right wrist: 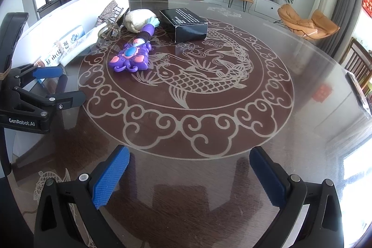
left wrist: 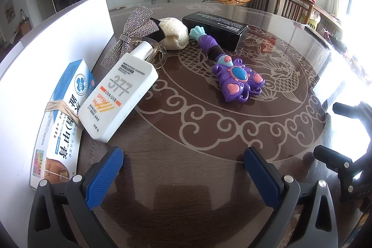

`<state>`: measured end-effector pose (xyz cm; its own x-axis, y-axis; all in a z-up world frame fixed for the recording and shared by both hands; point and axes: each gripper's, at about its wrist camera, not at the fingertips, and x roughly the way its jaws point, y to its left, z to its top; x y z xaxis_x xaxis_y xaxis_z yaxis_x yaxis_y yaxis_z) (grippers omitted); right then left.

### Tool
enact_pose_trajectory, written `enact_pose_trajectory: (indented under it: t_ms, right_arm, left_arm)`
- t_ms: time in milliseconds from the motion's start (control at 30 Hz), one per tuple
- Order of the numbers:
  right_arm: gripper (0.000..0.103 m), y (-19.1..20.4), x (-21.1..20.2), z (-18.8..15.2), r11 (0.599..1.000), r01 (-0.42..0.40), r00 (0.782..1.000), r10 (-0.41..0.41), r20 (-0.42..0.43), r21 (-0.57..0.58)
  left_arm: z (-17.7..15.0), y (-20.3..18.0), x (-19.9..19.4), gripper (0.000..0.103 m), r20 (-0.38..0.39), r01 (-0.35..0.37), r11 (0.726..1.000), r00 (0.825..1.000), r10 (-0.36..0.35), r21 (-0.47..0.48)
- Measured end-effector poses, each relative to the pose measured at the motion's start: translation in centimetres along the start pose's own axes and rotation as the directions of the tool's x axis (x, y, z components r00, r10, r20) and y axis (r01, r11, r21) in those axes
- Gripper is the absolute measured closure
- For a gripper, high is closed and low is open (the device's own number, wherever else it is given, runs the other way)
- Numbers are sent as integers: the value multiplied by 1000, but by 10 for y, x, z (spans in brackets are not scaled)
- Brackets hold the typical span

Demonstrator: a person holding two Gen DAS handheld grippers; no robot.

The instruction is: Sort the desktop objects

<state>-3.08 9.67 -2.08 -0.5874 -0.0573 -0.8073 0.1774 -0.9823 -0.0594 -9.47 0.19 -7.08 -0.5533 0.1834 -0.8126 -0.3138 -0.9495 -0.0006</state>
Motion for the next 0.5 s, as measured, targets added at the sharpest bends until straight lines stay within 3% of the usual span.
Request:
enact_pose_trajectory:
  t_ms: [500]
  right_arm:
    - [0, 3, -1, 0, 1000, 19, 1000, -19, 9, -14]
  left_arm:
    - [0, 0, 0, 0, 0, 0, 1000, 1000, 0, 0]
